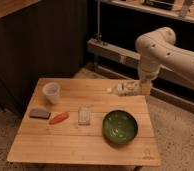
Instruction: Place the bottle in the ceramic bowl
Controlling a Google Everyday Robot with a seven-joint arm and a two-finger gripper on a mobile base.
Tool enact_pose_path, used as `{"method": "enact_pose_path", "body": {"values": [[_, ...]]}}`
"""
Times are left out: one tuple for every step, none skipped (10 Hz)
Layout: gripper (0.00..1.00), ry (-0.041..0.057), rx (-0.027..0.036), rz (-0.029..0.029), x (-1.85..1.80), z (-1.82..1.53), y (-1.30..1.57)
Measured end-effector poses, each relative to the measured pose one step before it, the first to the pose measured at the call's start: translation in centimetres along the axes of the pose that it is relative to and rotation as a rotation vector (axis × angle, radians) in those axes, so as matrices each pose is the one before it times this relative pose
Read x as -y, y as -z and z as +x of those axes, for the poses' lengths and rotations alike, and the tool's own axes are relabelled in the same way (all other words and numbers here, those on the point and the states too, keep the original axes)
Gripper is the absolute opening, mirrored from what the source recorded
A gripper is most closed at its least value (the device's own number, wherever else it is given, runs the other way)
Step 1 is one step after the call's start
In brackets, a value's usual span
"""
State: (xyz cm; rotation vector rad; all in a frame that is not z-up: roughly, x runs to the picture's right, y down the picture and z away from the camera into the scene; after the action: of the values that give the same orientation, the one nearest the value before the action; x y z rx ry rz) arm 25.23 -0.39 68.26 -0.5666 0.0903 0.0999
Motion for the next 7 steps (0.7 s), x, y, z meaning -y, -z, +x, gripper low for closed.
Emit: {"method": "enact_pose_path", "body": {"values": [[0.04,-0.00288,0.03542,-0.01383,-1.621,1.363,-0.553],[0.04,0.01256,0.04099,-0.01023,-1.507,0.181,-0.852],[0.04,0.01713,0.02817,-0.00634,-0.867,0.028,-1.002],[0.04,0.02067,0.02702,-0.00646,-0.677,-0.275,-1.423],[0.04,0.01807,0.01656,-0.00238,-0.423,-0.428,-1.238],[0.04,0.043,0.01887,-0.00328,-0.57,-0.972,-1.798],[0.04,0.03137,0.01457,-0.0037,-0.348,-0.614,-1.272]]}}
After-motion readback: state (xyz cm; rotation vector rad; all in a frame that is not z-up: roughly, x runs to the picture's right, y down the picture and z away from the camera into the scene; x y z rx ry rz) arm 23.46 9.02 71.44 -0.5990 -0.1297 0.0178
